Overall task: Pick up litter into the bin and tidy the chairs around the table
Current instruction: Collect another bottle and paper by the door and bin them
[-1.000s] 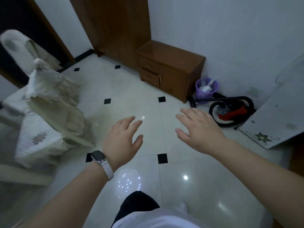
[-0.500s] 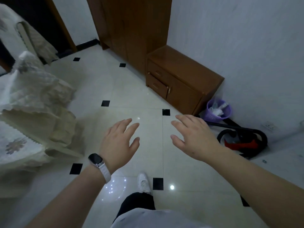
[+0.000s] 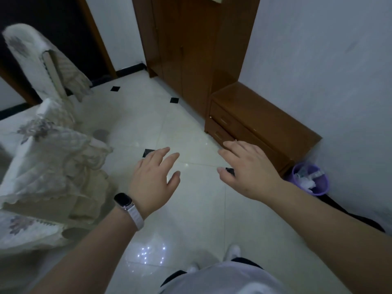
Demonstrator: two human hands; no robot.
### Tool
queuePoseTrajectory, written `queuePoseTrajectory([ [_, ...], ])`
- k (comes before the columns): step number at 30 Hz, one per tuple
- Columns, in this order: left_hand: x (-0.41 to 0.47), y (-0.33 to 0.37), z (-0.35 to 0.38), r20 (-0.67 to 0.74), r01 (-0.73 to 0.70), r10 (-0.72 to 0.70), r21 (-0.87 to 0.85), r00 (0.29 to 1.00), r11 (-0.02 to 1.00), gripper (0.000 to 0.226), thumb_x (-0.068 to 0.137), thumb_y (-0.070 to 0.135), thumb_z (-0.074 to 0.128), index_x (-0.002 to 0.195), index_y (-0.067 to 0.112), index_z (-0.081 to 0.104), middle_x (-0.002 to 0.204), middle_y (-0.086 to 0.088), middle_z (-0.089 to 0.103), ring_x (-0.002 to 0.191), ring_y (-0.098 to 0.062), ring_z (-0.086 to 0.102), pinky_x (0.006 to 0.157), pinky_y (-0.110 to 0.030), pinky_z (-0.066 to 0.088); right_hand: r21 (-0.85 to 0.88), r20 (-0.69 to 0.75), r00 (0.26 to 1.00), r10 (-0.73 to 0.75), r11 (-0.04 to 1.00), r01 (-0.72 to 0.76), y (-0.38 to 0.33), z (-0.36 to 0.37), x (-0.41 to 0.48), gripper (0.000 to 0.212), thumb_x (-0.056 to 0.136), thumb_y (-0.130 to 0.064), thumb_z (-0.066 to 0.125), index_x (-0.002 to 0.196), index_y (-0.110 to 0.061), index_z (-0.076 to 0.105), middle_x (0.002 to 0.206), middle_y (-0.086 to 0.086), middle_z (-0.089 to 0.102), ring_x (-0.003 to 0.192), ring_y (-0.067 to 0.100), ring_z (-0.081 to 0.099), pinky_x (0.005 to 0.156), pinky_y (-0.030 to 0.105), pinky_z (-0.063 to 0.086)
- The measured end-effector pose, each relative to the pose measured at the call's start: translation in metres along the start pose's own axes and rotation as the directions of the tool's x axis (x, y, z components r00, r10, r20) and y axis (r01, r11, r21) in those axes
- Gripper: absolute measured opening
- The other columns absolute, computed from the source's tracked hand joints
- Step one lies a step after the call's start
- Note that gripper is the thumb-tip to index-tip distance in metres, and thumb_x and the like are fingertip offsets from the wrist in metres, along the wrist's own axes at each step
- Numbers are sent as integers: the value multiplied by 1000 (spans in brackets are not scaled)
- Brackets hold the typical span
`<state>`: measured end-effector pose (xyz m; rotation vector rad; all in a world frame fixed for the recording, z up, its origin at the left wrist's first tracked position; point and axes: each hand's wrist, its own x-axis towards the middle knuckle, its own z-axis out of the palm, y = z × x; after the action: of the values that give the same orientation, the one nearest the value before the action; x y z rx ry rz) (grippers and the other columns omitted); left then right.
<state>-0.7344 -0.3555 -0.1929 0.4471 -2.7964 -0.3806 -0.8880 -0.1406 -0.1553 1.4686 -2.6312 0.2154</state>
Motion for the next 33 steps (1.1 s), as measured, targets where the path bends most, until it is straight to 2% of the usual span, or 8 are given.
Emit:
queuePoseTrajectory([
  [8,104,-40,13,-30,76,-74,111,997,991,50,85,42,48,126,18,63,134,-10,59,119,-33,56,96,-47,46,69,-62,991,-116,990,120,49,45,127,51,87,-48,45,117,-13,65,126,9,61,114,30,56,90,42,44],
  [15,220,-57,15,-3,209,-213,218,977,953,52,87,44,45,132,22,60,139,-7,57,126,-31,52,99,-46,43,171,-15,979,-203,964,202,114,66,255,52,88,-49,42,120,-14,63,129,9,59,115,31,55,94,44,44],
  [25,346,-79,24,-17,261,-268,296,963,919,50,87,43,47,131,22,59,137,-7,58,125,-31,53,97,-48,45,179,-1,956,-293,941,288,179,68,392,52,90,-50,39,125,-17,60,133,7,56,122,28,50,99,42,39],
  [29,384,-107,26,-12,281,-291,299,957,912,50,88,44,46,131,22,60,137,-7,58,124,-31,53,97,-48,45,156,38,951,-307,942,298,191,73,443,52,91,-51,37,127,-19,58,136,5,54,124,25,47,101,40,35],
  [33,419,-147,34,-12,278,-287,291,958,915,49,88,42,48,131,21,60,136,-8,59,123,-32,54,97,-49,45,138,32,945,-325,938,318,189,86,498,52,90,-51,39,127,-19,58,135,5,55,123,26,48,100,41,38],
])
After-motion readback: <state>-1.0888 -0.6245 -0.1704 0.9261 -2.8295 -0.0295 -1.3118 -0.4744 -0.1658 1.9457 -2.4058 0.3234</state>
